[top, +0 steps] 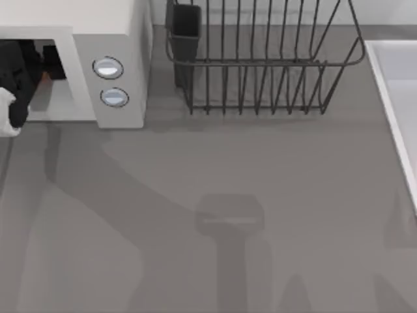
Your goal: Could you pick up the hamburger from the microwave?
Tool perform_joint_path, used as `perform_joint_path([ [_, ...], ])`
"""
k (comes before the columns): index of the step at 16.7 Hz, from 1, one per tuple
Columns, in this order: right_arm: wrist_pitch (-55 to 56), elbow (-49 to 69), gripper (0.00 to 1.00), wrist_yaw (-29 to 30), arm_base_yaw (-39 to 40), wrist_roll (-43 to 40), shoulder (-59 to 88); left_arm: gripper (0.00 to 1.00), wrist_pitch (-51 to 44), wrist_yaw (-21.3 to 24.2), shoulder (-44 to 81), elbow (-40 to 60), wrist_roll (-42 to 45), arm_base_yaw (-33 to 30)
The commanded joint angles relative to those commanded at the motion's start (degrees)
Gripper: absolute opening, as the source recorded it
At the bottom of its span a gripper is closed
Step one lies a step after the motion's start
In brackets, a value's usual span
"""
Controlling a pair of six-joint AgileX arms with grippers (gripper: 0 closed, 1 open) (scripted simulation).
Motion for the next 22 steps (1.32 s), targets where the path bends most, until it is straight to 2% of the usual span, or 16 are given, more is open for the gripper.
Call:
perform_joint_path([
  [6, 0.00, 0.00, 1.00, 0.00, 0.00, 0.00, 0.00, 0.00, -6.77, -14.45, -28.54, -24.12, -5.40, -15.66],
  [10, 0.00, 0.00, 1.00, 0.00, 0.00, 0.00, 0.00, 0.00, -9.65, -20.69, -38.29, -33.67, -7.73, -22.42],
  [15, 0.00, 0.00, 1.00, 0.00, 0.00, 0.00, 0.00, 0.00, -10.04, -21.56, -39.47, -34.84, -8.06, -23.38],
  [16, 0.00, 0.00, 1.00, 0.00, 0.00, 0.00, 0.00, 0.00, -9.49, -21.65, -38.15, -35.31, -7.75, -21.29],
  [18, 0.00, 0.00, 1.00, 0.00, 0.00, 0.00, 0.00, 0.00, -8.63, -21.68, -37.30, -35.51, -7.78, -21.39],
  [22, 0.00, 0.00, 1.00, 0.00, 0.00, 0.00, 0.00, 0.00, 0.32, -21.81, -29.70, -37.45, -7.93, -22.18],
])
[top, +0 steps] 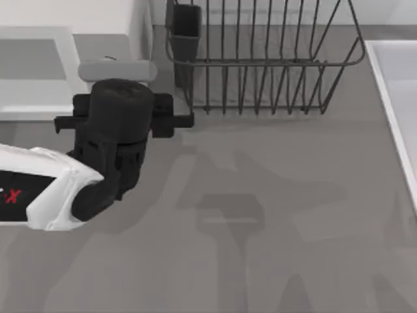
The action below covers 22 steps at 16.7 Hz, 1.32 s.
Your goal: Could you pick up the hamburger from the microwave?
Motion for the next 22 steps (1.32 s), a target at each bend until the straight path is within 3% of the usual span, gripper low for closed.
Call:
perform_joint_path([
  [7, 0.00, 0.00, 1.00, 0.00, 0.00, 0.00, 0.00, 0.00, 25.36, 0.47, 16.68, -5.91, -0.08, -1.12],
  [14, 0.00, 0.00, 1.00, 0.00, 0.00, 0.00, 0.00, 0.00, 29.15, 0.71, 19.72, -7.35, -0.04, -1.19],
  [22, 0.00, 0.00, 1.00, 0.00, 0.00, 0.00, 0.00, 0.60, 29.15, 0.71, 19.72, -7.35, -0.04, -1.19],
])
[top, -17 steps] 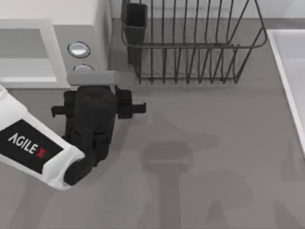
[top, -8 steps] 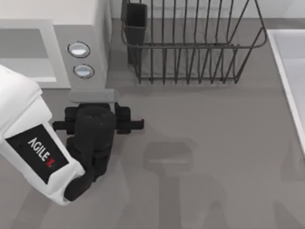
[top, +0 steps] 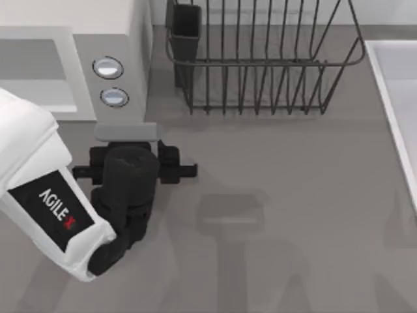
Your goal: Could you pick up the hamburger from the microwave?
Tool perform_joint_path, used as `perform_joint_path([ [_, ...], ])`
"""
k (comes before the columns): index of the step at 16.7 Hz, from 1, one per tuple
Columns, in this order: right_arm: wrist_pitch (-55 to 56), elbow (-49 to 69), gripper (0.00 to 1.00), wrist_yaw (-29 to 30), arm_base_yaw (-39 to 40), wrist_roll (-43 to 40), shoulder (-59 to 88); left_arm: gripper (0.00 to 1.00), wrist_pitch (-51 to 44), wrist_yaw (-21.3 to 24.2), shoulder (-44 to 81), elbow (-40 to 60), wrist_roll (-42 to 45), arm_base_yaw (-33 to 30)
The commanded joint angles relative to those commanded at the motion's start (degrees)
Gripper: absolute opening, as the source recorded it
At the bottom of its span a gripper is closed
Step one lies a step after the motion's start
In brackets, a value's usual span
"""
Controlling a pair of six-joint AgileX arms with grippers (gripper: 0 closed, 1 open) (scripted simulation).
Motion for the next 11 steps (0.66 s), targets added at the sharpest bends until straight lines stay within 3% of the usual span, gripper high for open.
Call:
perform_joint_path([
  [5, 0.00, 0.00, 1.00, 0.00, 0.00, 0.00, 0.00, 0.98, 0.00, 0.00, 0.00, 0.00, 0.00, 0.00],
  [11, 0.00, 0.00, 1.00, 0.00, 0.00, 0.00, 0.00, 1.00, 0.00, 0.00, 0.00, 0.00, 0.00, 0.00],
])
